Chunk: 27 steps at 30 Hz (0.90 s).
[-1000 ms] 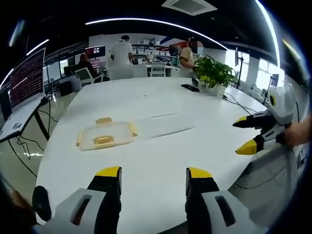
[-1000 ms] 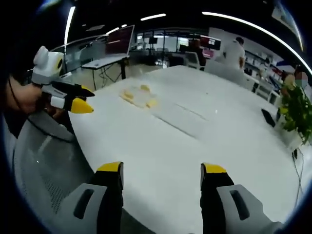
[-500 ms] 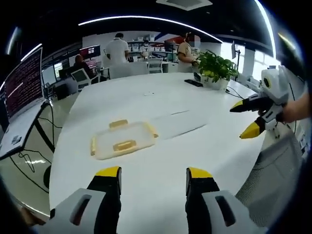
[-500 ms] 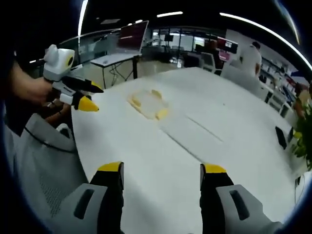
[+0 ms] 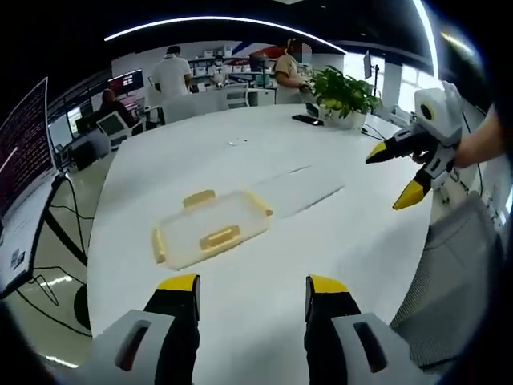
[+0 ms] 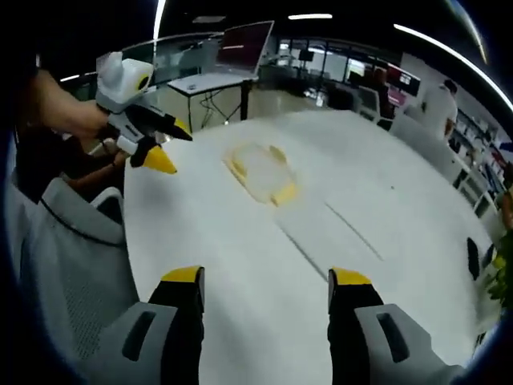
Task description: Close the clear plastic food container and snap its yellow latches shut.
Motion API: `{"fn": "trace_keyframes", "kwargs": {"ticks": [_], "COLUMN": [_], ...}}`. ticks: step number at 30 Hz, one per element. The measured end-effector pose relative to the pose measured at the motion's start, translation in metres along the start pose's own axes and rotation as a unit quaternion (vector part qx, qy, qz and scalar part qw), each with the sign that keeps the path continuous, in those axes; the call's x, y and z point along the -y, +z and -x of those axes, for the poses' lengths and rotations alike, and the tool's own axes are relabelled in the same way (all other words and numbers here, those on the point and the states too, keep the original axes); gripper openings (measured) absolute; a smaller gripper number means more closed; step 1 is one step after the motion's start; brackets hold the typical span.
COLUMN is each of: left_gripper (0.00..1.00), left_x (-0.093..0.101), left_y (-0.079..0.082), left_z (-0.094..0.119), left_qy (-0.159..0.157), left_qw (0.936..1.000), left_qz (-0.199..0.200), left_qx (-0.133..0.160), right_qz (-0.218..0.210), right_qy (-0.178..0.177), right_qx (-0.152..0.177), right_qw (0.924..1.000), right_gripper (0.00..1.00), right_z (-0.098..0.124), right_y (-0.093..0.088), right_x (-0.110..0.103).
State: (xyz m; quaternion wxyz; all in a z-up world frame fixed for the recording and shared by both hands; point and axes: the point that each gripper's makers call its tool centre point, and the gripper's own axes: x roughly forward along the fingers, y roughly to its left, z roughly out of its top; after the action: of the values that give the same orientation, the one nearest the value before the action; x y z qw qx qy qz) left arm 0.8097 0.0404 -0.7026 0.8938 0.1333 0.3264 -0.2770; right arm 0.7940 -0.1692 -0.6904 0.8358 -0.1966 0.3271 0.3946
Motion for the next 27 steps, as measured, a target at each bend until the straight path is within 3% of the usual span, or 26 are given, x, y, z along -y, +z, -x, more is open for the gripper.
{"fn": "trace_keyframes", "kwargs": {"ticks": [8,14,22,27], "left_gripper": [0.46,0.46,0.47,0.47], "left_x": [-0.019,-0.036,-0.056,-0.065], "left_y": [0.008,0.023,0.052,0.065], "left_z": [-0.008,-0.011,-0.009,-0.012], "left_qy": [-0.015,-0.023,-0.056,-0.07], "left_qw": [0.9998,0.9986,0.9936,0.9892], "left_qz": [-0.015,-0.047,-0.099,-0.129], "left_qx": [-0.008,-0.003,0.0,-0.001], "right_qz": [0.033,0.072,0.109,0.133], "right_qy": [0.043,0.06,0.083,0.095], "right_qx": [-0.022,-0.017,0.006,0.004], "right_qw": [0.9983,0.9954,0.9906,0.9866], "right_gripper": [0.6,0.59,0.58,0.58], "right_z": [-0.022,-0.03,-0.039,-0.054], "right_y": [0.012,0.041,0.095,0.111], "right_x": [-0.007,-0.005,0.007,0.012]}}
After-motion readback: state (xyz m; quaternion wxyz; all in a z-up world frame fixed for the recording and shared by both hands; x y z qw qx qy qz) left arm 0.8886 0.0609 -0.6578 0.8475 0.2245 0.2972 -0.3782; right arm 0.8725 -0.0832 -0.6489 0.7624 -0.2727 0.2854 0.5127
